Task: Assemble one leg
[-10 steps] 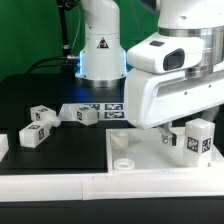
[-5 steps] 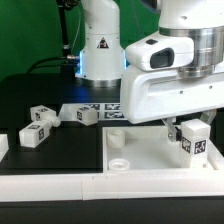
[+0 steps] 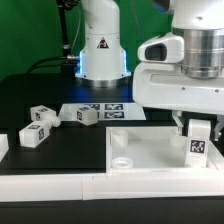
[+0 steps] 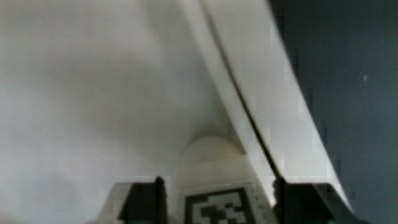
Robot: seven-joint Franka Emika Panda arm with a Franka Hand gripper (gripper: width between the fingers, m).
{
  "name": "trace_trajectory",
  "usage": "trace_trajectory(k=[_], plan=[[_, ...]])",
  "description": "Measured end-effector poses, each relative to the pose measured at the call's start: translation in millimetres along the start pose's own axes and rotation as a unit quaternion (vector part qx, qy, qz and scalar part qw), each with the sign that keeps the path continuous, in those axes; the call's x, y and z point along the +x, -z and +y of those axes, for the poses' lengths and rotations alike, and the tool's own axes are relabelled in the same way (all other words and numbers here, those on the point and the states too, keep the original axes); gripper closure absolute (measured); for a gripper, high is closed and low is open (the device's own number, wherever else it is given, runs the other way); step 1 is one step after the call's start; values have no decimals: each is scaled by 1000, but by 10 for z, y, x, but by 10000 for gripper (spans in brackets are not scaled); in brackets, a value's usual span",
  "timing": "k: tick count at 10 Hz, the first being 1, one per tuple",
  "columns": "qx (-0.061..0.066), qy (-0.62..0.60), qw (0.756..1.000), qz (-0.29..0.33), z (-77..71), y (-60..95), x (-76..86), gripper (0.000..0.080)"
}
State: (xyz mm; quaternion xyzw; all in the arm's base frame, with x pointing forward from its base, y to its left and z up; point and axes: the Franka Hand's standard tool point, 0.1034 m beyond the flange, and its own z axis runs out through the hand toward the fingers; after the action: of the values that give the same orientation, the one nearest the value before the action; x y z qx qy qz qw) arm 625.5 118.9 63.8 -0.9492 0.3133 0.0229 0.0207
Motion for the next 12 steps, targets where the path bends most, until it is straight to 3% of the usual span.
trace_trajectory(k=[1, 2, 3, 4, 5, 6, 9, 10, 11, 12], plan=[[12, -83, 996, -2, -31, 4, -4, 507], [38, -154, 987, -3, -67, 12, 36, 513], [40, -176, 984, -5, -55, 6, 38, 522], [35, -174, 984, -3, -40, 4, 40, 522], [21, -124, 992, 1, -6, 1, 38, 530], [27, -178, 984, -5, -28, -1, 21, 544], [27, -176, 984, -5, -28, -1, 22, 536], [28, -175, 984, -5, -32, 12, 25, 330], [32, -162, 986, -5, -46, 129, 36, 330], [40, -149, 988, -5, -40, 346, 61, 193]])
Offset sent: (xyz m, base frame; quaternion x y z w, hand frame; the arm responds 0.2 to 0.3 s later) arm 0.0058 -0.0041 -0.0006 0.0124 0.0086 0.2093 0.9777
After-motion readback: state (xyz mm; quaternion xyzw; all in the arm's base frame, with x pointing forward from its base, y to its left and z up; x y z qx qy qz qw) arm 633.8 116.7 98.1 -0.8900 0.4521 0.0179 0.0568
